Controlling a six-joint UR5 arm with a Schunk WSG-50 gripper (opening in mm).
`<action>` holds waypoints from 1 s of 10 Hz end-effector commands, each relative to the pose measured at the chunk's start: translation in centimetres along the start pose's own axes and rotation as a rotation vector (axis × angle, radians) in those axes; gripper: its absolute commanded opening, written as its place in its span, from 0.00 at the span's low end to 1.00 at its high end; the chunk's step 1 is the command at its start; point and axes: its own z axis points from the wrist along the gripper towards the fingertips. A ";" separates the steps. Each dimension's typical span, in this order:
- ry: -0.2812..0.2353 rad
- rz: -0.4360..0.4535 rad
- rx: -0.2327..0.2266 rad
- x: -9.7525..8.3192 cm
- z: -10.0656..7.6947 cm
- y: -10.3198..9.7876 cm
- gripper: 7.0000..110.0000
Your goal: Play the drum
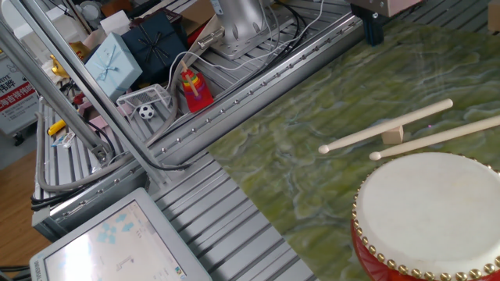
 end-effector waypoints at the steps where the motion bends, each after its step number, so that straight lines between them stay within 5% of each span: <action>1: -0.015 0.025 -0.046 -0.4 -0.3 0.9 0.00; 7: -0.018 0.020 -0.041 -0.2 0.0 0.4 0.00; 10: -0.018 0.060 -0.155 -0.3 -0.3 3.3 0.00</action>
